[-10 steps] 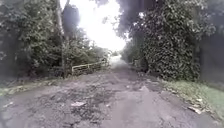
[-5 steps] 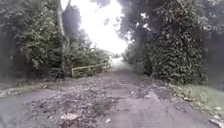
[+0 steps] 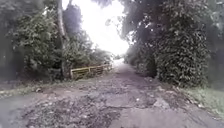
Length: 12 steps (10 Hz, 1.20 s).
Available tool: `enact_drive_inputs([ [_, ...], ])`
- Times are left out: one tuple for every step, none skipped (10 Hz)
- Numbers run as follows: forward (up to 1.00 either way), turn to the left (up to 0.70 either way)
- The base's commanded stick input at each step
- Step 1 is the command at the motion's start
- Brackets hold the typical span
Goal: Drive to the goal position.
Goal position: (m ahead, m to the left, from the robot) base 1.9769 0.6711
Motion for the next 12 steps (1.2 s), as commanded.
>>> enact_drive_inputs([
  [0.7,0.0],
  [0.7,0.0],
  [0.7,0.0],
  [0.7,-0.35],
  [0.7,-0.35],
  [0.7,-0.35],
  [0.7,-0.13],
  [0.7,0.0],
  [0.7,0.0],
  [0.7,0.0],
  [0.7,0.0],
  [0.7,0.0],
])
